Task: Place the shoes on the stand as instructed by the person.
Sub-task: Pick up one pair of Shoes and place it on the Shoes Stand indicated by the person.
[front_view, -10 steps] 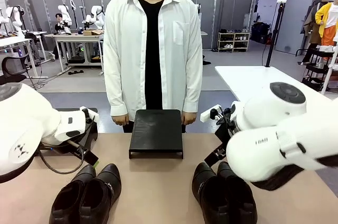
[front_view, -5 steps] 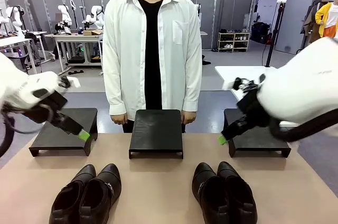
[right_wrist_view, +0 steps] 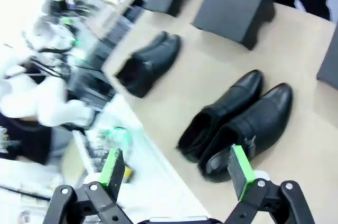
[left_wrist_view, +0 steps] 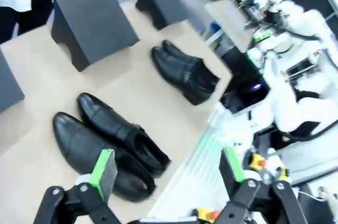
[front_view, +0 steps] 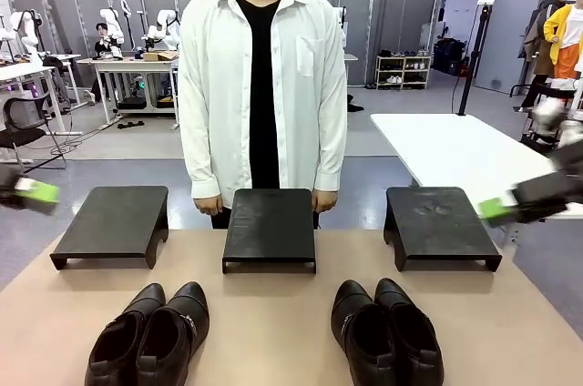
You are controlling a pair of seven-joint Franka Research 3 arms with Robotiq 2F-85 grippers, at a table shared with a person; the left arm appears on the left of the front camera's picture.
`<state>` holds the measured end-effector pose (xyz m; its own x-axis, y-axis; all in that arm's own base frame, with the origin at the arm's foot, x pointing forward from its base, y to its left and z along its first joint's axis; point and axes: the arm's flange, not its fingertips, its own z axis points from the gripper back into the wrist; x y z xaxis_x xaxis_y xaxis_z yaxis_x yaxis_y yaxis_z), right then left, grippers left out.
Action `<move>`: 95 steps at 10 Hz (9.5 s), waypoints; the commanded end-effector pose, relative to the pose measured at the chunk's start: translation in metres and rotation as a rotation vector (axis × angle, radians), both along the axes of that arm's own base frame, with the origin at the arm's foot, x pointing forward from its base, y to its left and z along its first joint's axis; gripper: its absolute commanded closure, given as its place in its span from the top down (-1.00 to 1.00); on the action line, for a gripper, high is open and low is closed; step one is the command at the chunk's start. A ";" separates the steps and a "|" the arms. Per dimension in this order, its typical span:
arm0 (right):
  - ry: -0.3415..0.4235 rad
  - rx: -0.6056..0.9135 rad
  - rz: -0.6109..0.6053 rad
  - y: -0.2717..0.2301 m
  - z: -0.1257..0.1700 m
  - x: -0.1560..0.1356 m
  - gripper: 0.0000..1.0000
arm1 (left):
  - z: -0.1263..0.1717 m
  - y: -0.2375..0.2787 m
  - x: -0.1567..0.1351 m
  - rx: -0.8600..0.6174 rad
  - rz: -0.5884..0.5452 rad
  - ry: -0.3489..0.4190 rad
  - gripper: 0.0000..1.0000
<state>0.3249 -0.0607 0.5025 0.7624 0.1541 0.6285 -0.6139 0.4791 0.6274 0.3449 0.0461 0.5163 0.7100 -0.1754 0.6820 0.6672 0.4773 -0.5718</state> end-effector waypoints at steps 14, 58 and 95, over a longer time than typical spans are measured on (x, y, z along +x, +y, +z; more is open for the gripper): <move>0.084 0.366 -0.201 -0.167 -0.068 -0.151 1.00 | -0.069 0.210 -0.160 -0.341 0.381 0.093 1.00; 0.084 0.366 -0.201 -0.167 -0.068 -0.151 1.00 | -0.074 -0.205 -0.062 0.673 0.376 0.472 1.00; 0.084 0.366 -0.201 -0.167 -0.068 -0.151 1.00 | -0.111 -0.205 -0.075 0.796 0.530 0.404 -0.87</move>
